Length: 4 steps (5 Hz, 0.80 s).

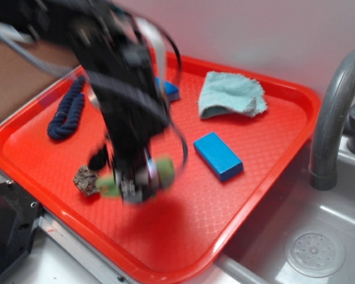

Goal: Grab the green animal.

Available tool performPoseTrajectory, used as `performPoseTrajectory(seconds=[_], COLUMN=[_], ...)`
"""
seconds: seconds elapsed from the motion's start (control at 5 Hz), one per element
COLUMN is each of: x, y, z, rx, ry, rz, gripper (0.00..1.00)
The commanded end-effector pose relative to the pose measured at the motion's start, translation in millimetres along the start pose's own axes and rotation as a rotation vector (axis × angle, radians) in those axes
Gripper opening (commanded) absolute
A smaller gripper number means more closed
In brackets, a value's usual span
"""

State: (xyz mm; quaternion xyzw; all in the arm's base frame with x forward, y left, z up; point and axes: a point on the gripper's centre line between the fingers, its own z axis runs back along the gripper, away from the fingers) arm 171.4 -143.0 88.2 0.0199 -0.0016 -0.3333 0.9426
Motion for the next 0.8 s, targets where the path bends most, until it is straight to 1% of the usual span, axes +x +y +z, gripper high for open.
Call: performPoseTrajectory(seconds=[0.0,0.2,0.4,0.6], x=[-33.0,-42.6,-34.0,-26.2], y=[33.9,47.9,56.7,69.4], z=[111.2,140.9,153.0,143.6], rx=[0.058,0.075,0.09,0.086], ry=[-0.017,0.003,-0.011,-0.078], rz=[0.517,0.767,0.903,0.821], gripper=[0.0,0.0,0.0,0.0])
